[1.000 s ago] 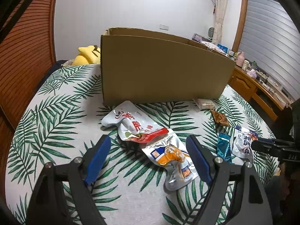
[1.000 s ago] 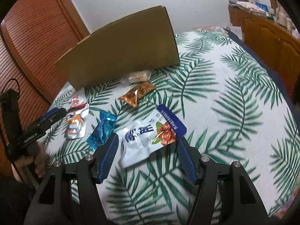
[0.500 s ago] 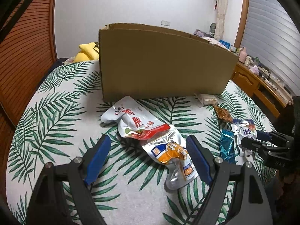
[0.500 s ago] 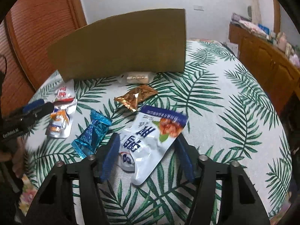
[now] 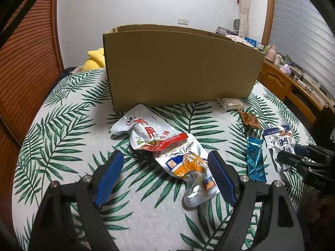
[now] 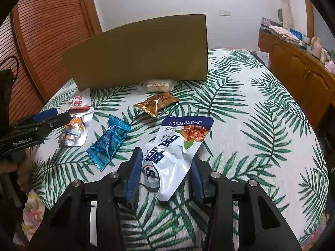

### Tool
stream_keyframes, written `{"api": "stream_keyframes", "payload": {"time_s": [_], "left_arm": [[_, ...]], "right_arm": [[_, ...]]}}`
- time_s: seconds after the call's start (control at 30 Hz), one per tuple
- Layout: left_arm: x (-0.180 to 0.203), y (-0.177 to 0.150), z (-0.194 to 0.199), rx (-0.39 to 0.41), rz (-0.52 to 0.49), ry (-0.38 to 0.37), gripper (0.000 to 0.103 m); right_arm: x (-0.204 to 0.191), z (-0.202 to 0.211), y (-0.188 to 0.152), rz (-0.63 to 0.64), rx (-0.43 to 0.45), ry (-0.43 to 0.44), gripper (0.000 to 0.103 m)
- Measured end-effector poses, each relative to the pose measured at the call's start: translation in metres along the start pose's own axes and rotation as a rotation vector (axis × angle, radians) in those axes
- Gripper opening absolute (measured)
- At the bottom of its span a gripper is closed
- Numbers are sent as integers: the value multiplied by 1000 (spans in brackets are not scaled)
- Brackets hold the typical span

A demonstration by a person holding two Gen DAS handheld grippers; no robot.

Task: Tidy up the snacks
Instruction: 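Lower the right gripper onto the white pouch with blue label and close, then grasp the silver-orange pouch with the left gripper while the right gripper holds the white pouch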

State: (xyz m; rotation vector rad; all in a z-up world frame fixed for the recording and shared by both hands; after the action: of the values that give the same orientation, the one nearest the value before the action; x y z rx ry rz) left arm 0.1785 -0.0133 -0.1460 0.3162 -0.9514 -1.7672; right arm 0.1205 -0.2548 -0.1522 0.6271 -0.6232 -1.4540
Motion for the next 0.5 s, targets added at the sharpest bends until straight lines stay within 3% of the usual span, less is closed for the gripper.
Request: {"api": "stream_keyframes", "payload": {"time_s": [0.5], "left_arm": [[23, -1, -26, -121, -19, 3, 83]], "right_arm": [[-2, 2, -6, 6, 10, -2, 44]]}}
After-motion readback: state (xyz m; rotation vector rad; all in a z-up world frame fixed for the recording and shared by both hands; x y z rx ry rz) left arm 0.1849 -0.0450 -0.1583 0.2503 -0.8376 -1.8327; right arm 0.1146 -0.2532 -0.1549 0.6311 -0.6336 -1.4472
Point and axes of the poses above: each gripper's, at about its wrist camera, not at the fingertips, and z roughly against the way its jaws point, x to its right, y to its top, the point moved 2 cm from there along -z, roughly the way its jaws point, and after that the axes turned 12 degrees about -y, right-handed, at the moved point
